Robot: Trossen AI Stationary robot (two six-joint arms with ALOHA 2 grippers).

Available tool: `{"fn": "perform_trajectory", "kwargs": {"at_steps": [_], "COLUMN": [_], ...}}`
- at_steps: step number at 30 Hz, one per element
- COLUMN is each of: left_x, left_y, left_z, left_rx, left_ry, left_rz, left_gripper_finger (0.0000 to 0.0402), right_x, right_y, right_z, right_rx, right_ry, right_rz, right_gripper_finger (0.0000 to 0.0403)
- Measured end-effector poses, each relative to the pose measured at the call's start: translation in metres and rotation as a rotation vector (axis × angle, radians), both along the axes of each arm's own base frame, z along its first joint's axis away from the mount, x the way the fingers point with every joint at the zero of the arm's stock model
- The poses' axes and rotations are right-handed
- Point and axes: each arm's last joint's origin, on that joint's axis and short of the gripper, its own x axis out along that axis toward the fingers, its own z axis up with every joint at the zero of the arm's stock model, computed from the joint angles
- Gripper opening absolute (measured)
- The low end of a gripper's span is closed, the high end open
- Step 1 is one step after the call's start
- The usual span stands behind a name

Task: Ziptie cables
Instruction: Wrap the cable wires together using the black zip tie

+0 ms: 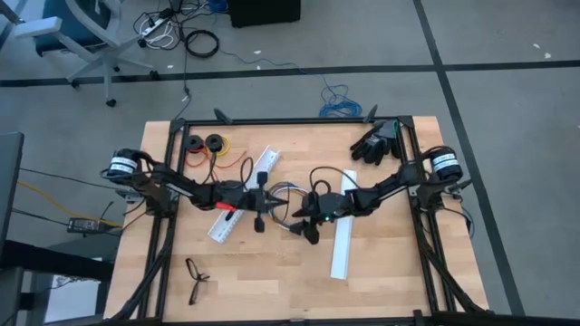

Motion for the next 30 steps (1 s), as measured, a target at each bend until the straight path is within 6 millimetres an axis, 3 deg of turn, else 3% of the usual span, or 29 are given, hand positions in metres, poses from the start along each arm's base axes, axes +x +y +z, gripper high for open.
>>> {"fn": "perform_trajectory", "kwargs": {"at_steps": [5, 11, 19, 30], "left_x": [-0.003, -0.004, 0.002, 0.005], "left_y": [-0.021, -0.024, -0.026, -0.022], "left_z": [-0.001, -0.001, 0.007, 0.009], "left_rx": [0.280, 0.365, 0.358, 0.351], "left_ry": [0.020, 0.029, -0.006, -0.016], "left_rz": [0.027, 0.052, 0.010, 0.000], "left_gripper_finger": [0.0003, 0.0003, 0.0003, 0.0003], "right_x": [-0.013, -0.017, -0.013, -0.011], "right_y": [-0.015, -0.019, -0.030, -0.029], "right_z": [0.034, 0.066, 0.062, 0.070], "right_rx": [-0.074, -0.225, -0.223, -0.189], "right_ry": [0.011, -0.157, -0.173, -0.254], "right_rz": [-0.014, 0.003, -0.007, 0.082], "right_gripper_finger": [0.0185, 0.0173, 0.0158, 0.0120]}}
